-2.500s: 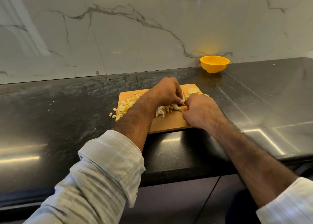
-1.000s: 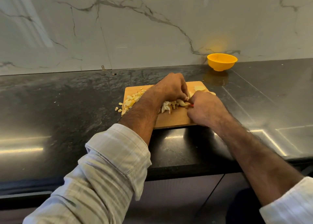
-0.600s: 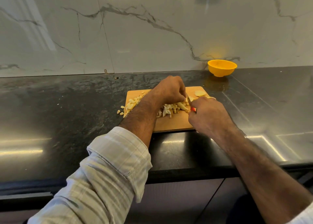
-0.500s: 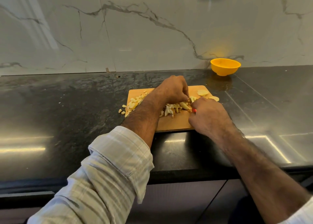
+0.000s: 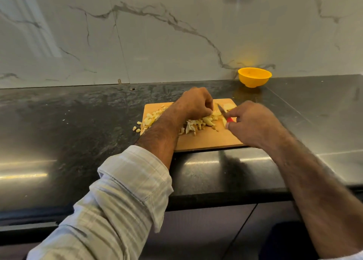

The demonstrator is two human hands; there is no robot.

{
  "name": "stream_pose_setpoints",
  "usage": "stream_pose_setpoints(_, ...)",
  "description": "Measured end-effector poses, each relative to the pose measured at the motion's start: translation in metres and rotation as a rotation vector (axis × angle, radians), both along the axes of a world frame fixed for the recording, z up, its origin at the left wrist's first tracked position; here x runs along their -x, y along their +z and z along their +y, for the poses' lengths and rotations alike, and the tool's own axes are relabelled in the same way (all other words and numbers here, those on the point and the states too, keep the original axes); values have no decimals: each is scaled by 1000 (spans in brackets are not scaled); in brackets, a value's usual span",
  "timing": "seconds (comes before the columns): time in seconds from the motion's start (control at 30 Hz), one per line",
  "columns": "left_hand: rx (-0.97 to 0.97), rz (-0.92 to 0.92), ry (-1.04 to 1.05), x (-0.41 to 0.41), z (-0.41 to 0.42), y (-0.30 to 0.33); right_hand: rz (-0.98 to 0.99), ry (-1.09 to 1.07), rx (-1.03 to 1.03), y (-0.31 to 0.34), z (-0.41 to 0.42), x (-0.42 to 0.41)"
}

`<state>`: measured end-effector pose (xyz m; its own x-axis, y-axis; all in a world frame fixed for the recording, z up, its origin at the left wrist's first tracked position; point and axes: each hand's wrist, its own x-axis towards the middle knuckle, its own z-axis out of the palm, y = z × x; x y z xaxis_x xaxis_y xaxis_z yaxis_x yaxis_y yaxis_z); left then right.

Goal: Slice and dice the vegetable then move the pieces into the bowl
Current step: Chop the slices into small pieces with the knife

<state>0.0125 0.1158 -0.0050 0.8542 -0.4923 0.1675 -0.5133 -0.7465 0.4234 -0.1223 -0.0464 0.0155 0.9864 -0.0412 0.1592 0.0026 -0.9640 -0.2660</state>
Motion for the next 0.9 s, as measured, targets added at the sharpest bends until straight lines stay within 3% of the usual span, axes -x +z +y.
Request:
stream_pose_setpoints(0.17,64,-64,6,-1,3,2,15,-88,-5,-6,-16,2)
stream_pose_setpoints(0.43,120,-126,33,-6,6,1,27,12,-116,-19,-5,-12)
stream_pose_setpoints(0.67,71,-100,9,-5,6,2,-5,-83,-5,-21,-26,0)
stream_pose_setpoints(0.8,76,-61,-15,-1,6,6,60,-32,-78,-27,-23,1)
stream_pose_setpoints(0.9,103,-89,-41,0,3,6,-52,-19,1,-26,-21,3)
